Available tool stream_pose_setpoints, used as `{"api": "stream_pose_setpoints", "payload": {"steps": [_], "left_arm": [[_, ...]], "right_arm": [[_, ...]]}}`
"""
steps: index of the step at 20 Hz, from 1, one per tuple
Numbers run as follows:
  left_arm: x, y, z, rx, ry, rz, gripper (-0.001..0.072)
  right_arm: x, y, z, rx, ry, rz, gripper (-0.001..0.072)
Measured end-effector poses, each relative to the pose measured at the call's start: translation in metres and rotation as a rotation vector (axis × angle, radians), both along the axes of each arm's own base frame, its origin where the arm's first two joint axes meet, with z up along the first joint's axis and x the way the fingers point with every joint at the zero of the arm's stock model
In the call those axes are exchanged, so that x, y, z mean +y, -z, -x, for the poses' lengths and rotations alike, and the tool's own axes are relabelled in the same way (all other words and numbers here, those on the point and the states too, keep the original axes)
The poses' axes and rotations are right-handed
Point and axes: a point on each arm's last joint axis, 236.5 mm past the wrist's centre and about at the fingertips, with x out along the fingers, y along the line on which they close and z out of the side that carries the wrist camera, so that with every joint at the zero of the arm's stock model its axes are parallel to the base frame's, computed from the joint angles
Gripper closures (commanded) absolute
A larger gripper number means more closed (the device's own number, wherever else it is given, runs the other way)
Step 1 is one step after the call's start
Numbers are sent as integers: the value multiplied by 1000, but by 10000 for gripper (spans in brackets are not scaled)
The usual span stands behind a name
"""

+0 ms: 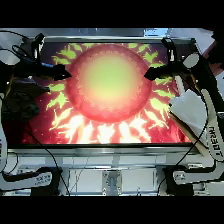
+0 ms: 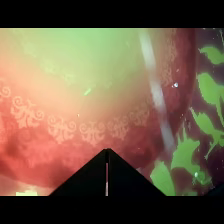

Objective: Fold the shirts.

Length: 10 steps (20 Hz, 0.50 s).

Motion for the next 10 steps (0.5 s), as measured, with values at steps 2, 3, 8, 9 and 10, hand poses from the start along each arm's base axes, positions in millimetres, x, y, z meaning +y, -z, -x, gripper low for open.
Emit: {"api": "stream_pose_setpoints", "payload": {"steps": [2,3,8,9,10], "left_arm": [[0,1,0,3,0,-2,693],[1,2,-1,3,0,-3,693],[20,-1,-10,-70,13,-113,682],[34,0,-14,-84,0,-178,682],[53,2,-17,-93,-25,-263,681]], "right_arm": [[0,0,0,0,0,0,264],[0,0,0,0,0,0,264],[0,0,0,0,0,0,264],[0,0,0,0,0,0,264],[0,0,0,0,0,0,264]]}}
